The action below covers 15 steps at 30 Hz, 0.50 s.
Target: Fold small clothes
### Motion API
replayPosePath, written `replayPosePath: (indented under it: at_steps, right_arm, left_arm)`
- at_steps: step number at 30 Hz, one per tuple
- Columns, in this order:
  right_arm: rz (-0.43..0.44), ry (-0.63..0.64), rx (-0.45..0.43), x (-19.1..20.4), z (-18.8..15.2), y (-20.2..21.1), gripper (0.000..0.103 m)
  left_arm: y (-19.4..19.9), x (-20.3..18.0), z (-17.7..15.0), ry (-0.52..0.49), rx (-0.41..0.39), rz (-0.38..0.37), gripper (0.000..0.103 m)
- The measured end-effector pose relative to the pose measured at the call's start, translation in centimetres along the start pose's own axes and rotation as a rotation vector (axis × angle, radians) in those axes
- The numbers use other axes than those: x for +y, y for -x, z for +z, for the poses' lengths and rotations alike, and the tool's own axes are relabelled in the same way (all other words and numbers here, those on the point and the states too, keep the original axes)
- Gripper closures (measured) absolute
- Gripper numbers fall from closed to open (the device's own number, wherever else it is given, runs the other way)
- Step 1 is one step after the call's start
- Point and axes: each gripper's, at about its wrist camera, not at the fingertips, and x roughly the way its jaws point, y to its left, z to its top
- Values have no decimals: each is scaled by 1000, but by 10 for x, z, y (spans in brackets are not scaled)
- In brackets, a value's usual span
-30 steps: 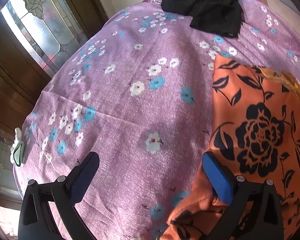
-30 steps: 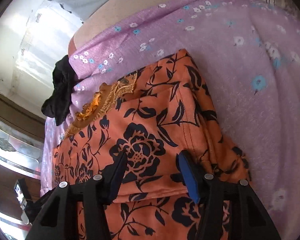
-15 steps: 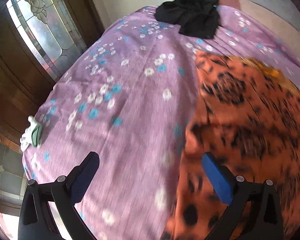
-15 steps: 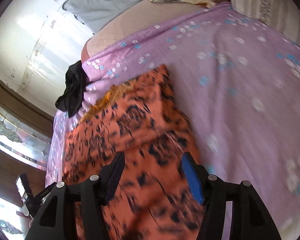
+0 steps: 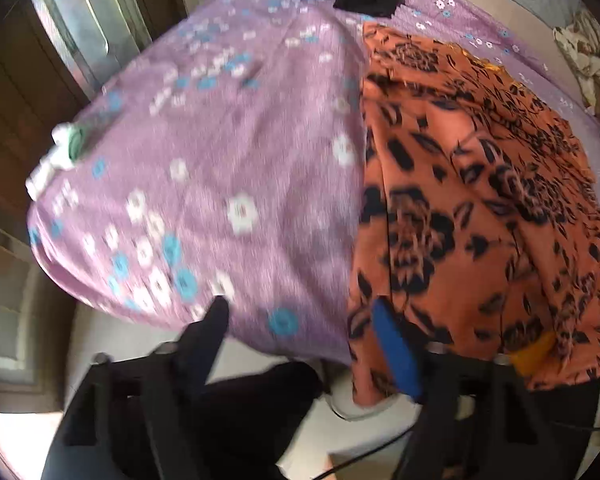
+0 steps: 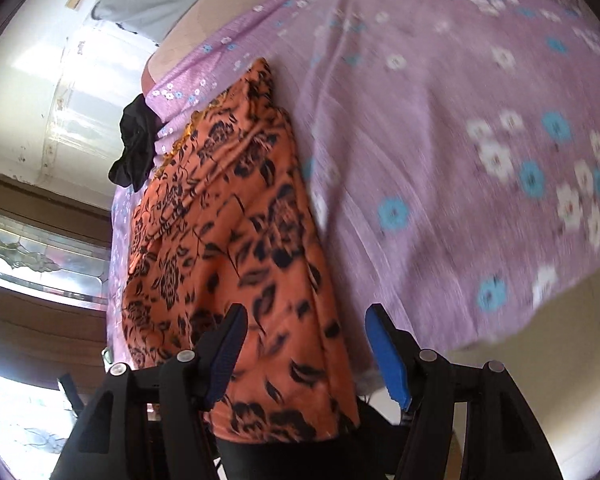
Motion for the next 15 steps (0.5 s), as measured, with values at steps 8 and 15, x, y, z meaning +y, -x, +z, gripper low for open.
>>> replayPosePath:
  at_steps: [8,15]
  right_arm:
    - [39,-30,3,-9,-13,1,38]
    - [41,-25,10,-6,-14,-2,38]
  left_arm:
    - [-11,3,-12,67,99,-157,21]
    - [-38,-34,-22,3,178,-118,19]
